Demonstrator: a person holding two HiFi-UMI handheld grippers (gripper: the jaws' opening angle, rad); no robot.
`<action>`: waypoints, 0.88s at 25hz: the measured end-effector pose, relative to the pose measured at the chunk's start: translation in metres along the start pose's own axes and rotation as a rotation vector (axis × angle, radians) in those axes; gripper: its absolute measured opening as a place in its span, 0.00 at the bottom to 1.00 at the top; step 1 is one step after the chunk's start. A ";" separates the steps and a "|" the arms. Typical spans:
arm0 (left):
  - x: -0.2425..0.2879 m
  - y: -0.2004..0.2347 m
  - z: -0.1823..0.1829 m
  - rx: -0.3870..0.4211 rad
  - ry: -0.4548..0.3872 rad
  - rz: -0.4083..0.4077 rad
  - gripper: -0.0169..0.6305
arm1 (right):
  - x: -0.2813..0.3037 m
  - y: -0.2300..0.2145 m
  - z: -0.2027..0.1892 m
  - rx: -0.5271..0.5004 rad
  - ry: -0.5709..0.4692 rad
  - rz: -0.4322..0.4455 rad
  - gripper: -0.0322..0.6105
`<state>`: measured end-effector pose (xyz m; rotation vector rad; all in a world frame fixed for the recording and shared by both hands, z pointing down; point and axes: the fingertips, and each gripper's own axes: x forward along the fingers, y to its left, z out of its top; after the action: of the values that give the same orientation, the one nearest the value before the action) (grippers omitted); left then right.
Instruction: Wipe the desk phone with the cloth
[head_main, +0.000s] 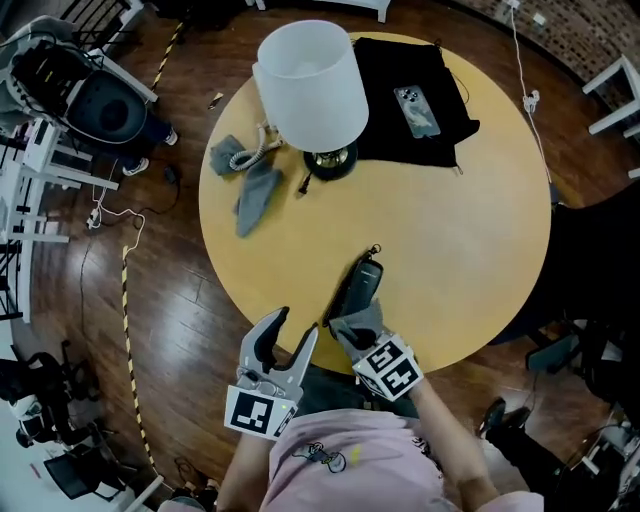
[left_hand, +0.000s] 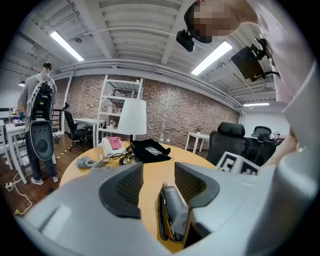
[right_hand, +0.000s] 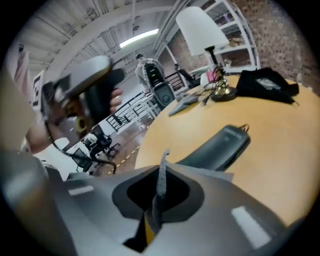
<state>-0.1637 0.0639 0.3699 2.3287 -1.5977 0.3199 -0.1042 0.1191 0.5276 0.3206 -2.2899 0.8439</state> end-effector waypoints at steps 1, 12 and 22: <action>0.008 -0.006 -0.007 0.018 0.035 -0.010 0.32 | -0.006 0.009 -0.019 0.004 0.012 0.018 0.06; 0.119 -0.062 -0.152 0.316 0.563 0.130 0.51 | -0.158 -0.117 -0.046 0.254 -0.250 -0.276 0.06; 0.128 -0.063 -0.170 0.221 0.643 0.117 0.44 | -0.169 -0.120 -0.052 0.252 -0.300 -0.245 0.06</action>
<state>-0.0614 0.0364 0.5646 1.9658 -1.4111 1.1852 0.1002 0.0617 0.5026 0.8743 -2.3475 1.0107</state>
